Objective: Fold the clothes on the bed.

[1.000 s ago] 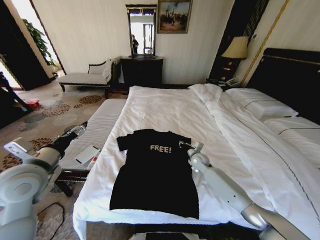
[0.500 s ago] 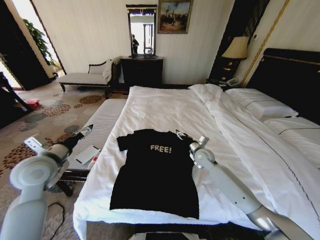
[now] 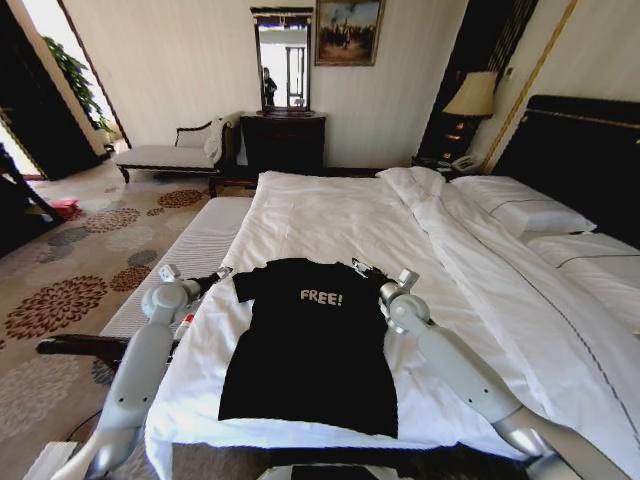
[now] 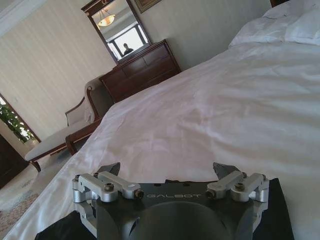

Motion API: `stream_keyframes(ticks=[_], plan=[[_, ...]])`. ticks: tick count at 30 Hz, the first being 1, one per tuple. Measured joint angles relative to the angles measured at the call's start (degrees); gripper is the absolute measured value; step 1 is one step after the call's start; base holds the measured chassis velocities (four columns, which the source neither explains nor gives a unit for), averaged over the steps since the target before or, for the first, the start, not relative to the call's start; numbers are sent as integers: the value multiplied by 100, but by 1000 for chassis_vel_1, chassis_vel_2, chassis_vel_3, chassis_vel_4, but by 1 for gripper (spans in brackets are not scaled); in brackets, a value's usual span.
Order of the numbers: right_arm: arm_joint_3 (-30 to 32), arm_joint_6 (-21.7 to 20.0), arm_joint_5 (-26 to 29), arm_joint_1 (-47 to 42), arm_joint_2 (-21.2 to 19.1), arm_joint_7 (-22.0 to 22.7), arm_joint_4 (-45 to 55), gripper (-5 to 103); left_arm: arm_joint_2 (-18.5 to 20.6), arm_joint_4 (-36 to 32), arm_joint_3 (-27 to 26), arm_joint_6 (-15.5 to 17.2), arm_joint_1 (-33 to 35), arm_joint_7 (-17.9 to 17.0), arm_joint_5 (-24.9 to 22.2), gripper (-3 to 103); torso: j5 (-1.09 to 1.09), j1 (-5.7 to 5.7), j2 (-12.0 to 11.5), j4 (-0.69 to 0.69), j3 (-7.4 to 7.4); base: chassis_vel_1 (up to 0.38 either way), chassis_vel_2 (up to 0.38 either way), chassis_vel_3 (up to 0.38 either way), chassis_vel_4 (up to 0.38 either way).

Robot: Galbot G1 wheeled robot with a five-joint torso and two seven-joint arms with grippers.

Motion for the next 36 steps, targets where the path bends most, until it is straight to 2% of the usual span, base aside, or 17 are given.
stream_keyframes(ticks=[4, 11, 21, 22, 25, 27, 29, 32, 33, 34, 36], plan=[[54, -17, 2, -49, -16, 0, -14, 100, -66, 329, 32, -63, -58, 286, 271, 100, -1, -1, 1, 3, -1, 0, 0, 0, 0], [127, -30, -1, -138, -23, 21, 26, 100, -247, 690, 67, -112, -168, 470, 390, 100, 0, -1, 0, 0, 0, 0, 0, 0, 0], [189, -44, 5, -224, -39, 79, 107, 100, -511, 1208, 145, -189, -329, 801, 896, 100, 0, -1, 1, 0, -1, 0, 0, 0, 0], [199, -44, 8, -228, -43, 82, 107, 100, -522, 1245, 149, -198, -342, 823, 931, 103, 0, -1, 1, 0, -1, 0, 0, 0, 0], [235, -46, 26, -241, -58, 85, 96, 100, -570, 1314, 154, -236, -380, 897, 1029, 90, 0, -1, 1, 0, -1, 0, 0, 0, 0], [239, -47, 27, -242, -59, 87, 88, 100, -581, 1317, 156, -243, -383, 913, 1050, 90, -1, -1, 1, 0, -1, 0, 0, 0, 0], [242, -47, 31, -245, -60, 89, 66, 100, -609, 1354, 172, -268, -403, 961, 1137, 79, 0, -1, 2, 1, -1, 0, 0, 0, 0], [242, -47, 32, -248, -60, 91, 53, 100, -632, 1405, 186, -294, -430, 1005, 1215, 74, 0, -1, 1, 0, -1, 0, 0, 0, 0], [242, -47, 33, -249, -59, 92, 44, 100, -651, 1436, 197, -313, -450, 1039, 1276, 62, 0, -1, 1, 0, -1, 0, 0, 0, 0], [242, -47, 34, -250, -59, 93, 35, 100, -661, 1458, 203, -330, -466, 1064, 1325, 57, -1, -1, 2, 0, -1, 0, 0, 0, 0], [242, -47, 35, -250, -58, 94, 27, 100, -670, 1469, 207, -341, -475, 1079, 1361, 57, -1, -1, 2, 0, -1, 0, 0, 0, 0]])
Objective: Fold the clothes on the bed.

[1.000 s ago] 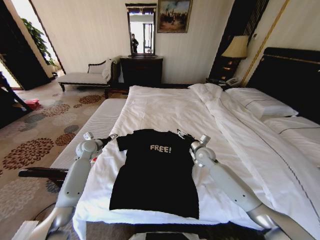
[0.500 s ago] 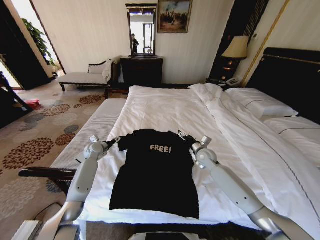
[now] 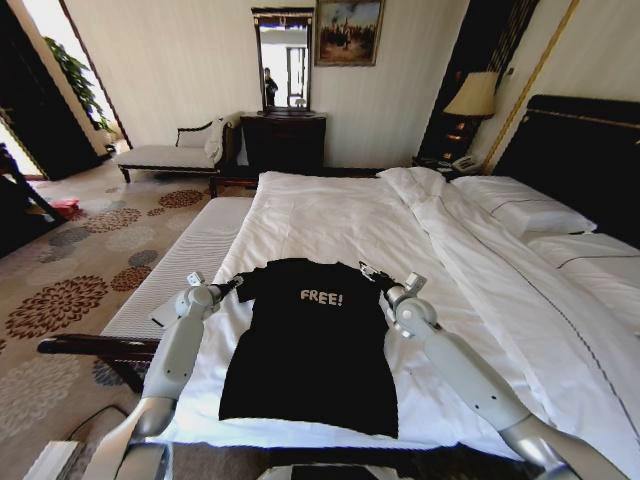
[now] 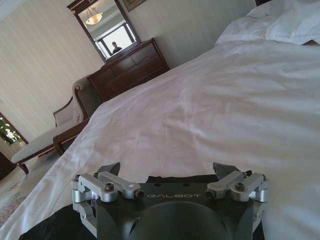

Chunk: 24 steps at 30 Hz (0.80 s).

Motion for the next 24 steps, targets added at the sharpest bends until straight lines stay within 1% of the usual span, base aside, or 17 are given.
stream_keyframes(ticks=[3, 4, 5, 6, 7, 8, 13, 14, 18, 20, 24], plan=[[0, 0, 8, -5, 0, 3, -22, 100, -15, 2, 3, -34, -2, 57, 108, 40, 0, 0, 0, 0, 0, 0, 0, 0, 0], [0, 0, 8, -5, 0, 3, -22, 100, -15, 2, 3, -34, -2, 57, 108, 40, 0, 0, 0, 0, 0, 0, 0, 0, 0], [1, 0, 9, -7, 1, 3, -26, 100, -16, -16, -2, -40, 9, 65, 120, 35, 0, 0, 0, 0, 0, 0, 0, 0, 0], [4, 0, 9, -10, 0, 4, -29, 100, -16, -48, -13, -44, 32, 71, 131, 35, 0, 0, 0, 0, 0, 0, 0, 0, 0], [9, 0, 9, -13, 0, 5, -33, 100, -12, -104, -26, -53, 70, 77, 142, 30, 0, 0, 0, 0, 0, 0, 0, 0, 0], [9, 0, 9, -13, 0, 5, -33, 100, -12, -104, -26, -53, 70, 77, 142, 30, 0, 0, 0, 0, 0, 0, 0, 0, 0], [27, 1, 6, -41, -3, 6, -41, 100, 140, -572, -87, -88, 272, 119, 127, 4, -1, 0, 0, 0, 0, 0, 0, 0, 0], [27, 1, 6, -41, -3, 6, -41, 100, 140, -572, -87, -88, 272, 119, 127, 4, -1, 0, 0, 0, 0, 0, 0, 0, 0], [28, 5, -12, -45, 5, 6, -91, 100, 284, -1014, -4, -93, 289, 121, 22, 0, -1, -1, 0, 2, 0, 0, 0, 0, 0], [29, 6, -15, -45, 8, 6, -102, 100, 289, -1066, 27, -93, 268, 115, 0, 0, -1, -1, 0, 2, 0, 0, 0, 0, 0], [27, 10, -29, -77, 24, 11, -129, 100, 177, -1217, 414, -95, 5, 54, -39, 0, 2, 0, 0, 0, 0, 0, 0, 0, 0]])
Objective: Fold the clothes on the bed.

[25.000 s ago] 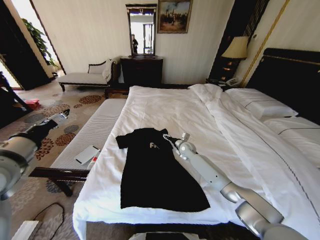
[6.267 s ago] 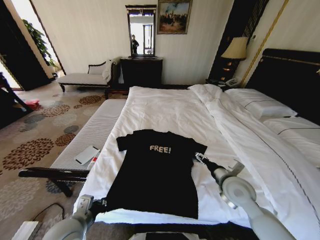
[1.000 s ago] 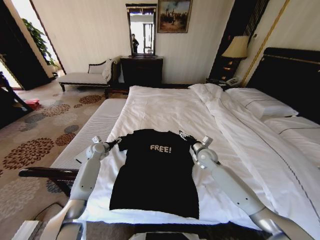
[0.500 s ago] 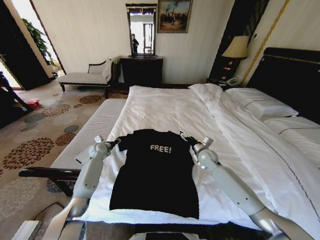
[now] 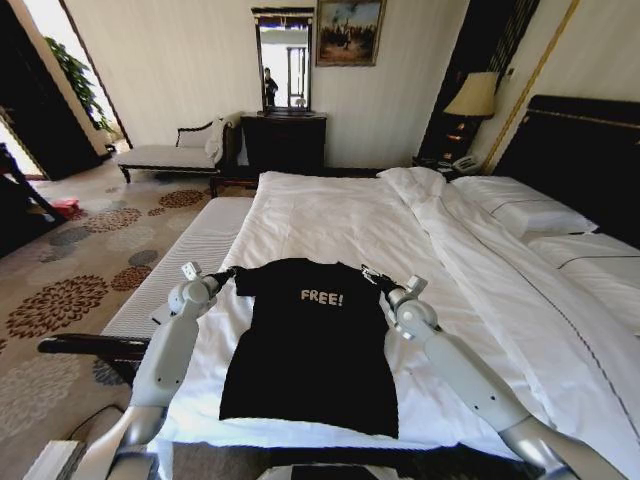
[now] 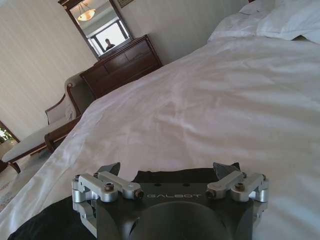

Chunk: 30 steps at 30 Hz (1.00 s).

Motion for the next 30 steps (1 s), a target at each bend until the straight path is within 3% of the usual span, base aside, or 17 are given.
stream_keyframes(ticks=[14, 22, 24, 26, 27, 30], plan=[[65, 4, 2, 12, 4, 16, -77, 100, -953, 884, 863, -54, -582, 13, 563, 0, -1, 0, 0, -1, 0, 0, 0, 0, 0], [93, 6, -11, -54, 12, 17, -75, 100, -1074, 1014, 1042, -59, -636, -40, 888, -3, -1, 0, -1, 0, 0, 0, 0, 0, 0], [101, 6, -13, -67, 7, 17, -64, 100, -1028, 871, 1052, -7, -595, -86, 862, 6, -1, 0, 0, -1, 0, 0, 0, 0, 0], [104, 7, -13, -76, 4, 17, -60, 100, -995, 796, 1052, 19, -571, -120, 832, 6, -2, 0, 0, -1, 0, 0, 0, 0, 0], [104, 7, -18, -90, 4, 18, -53, 100, -920, 605, 1024, 86, -512, -197, 715, 17, -2, 0, -1, 0, 0, 0, 0, 0, 0], [105, 7, -30, -102, 8, 18, -47, 100, -800, 334, 928, 208, -434, -305, 461, 22, -2, 0, 0, 0, 0, 0, 0, 0, 0]])
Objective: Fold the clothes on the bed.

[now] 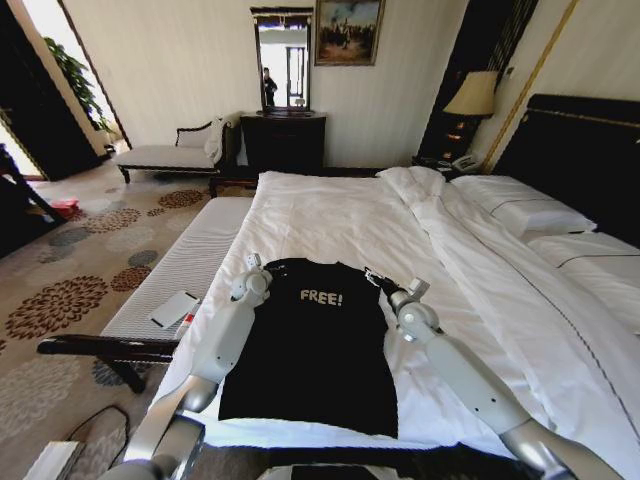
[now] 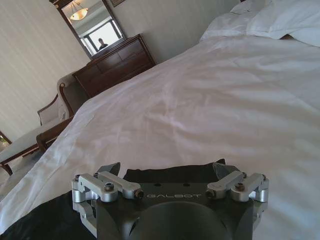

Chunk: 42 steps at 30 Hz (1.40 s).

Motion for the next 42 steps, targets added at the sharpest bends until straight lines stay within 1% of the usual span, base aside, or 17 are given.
stream_keyframes(ticks=[3, 4, 5, 6, 9, 11, 13, 14, 15, 18, 19, 20, 21, 31, 39, 41, 42], plan=[[-11, 0, -25, -15, 20, 1, 0, 100, 148, -335, -197, 192, 123, -114, -358, 39, 0, 0, 0, 1, 0, 0, 0, 0, 0], [-20, 1, -32, -16, 27, 1, 2, 100, 195, -417, -272, 230, 166, -129, -430, 39, 0, 0, 0, 0, 0, 0, 0, 0, 0], [-24, 1, -35, -17, 29, 2, 7, 100, 221, -456, -320, 247, 193, -138, -467, 44, 0, 0, 0, 0, 0, 0, 0, 0, 0], [-24, 1, -35, -17, 29, 2, 7, 100, 221, -456, -320, 247, 193, -138, -467, 44, 0, 0, 0, 0, 0, 0, 0, 0, 0], [-37, 1, -38, -17, 39, 6, 55, 100, 362, -513, -585, 277, 357, -178, -573, 60, 0, 0, 0, 1, 0, 0, 0, 0, 0], [-37, 1, -38, -17, 40, 7, 59, 100, 381, -506, -617, 278, 386, -179, -580, 60, 0, 0, 0, 1, 0, 0, 0, 0, 0], [-36, 1, -38, -37, 37, 8, 80, 100, 414, -458, -681, 282, 485, -179, -586, 71, -1, 0, 0, 2, 0, 0, 0, 0, 0], [-33, 1, -38, -51, 32, 8, 88, 100, 407, -441, -689, 287, 524, -174, -588, 77, -1, 0, 0, 2, 0, 0, 0, 0, 0], [-33, 1, -38, -51, 32, 8, 88, 100, 407, -441, -689, 287, 524, -174, -588, 77, -1, 0, 0, 2, 0, 0, 0, 0, 0], [-8, 1, -41, -97, 13, 8, 116, 100, 260, -403, -668, 301, 575, -157, -594, 92, 0, 0, 0, -1, 0, 0, 0, 0, 0], [-8, 1, -41, -97, 13, 8, 116, 100, 260, -403, -668, 301, 575, -157, -594, 92, 0, 0, 0, -1, 0, 0, 0, 0, 0], [6, 1, -41, -111, 1, 9, 131, 100, 203, -387, -647, 304, 576, -155, -593, 97, 0, 0, 0, -3, 0, 0, 0, 0, 0], [27, 1, -35, -130, -17, 9, 159, 100, 152, -369, -621, 305, 576, -155, -585, 99, 0, 0, 0, -3, 0, 0, 0, 0, 0], [124, 1, -16, -217, -77, 3, 196, 100, 110, -446, -362, 306, 657, -150, -516, 100, 1, 0, 0, -1, 0, 0, 0, 0, 0], [118, 0, -21, -223, -55, -1, 172, 100, 154, -824, 16, 317, 836, -102, -514, 100, 1, 0, 0, 0, 0, 0, 0, 0, 0], [105, -1, -23, -211, -47, -1, 158, 100, 280, -1061, 220, 322, 933, 39, -481, 100, 1, 0, 0, -1, 0, 0, 0, 0, 0], [105, -1, -23, -211, -47, -1, 158, 100, 280, -1061, 220, 322, 933, 39, -481, 100, 1, 0, 0, -1, 0, 0, 0, 0, 0]])
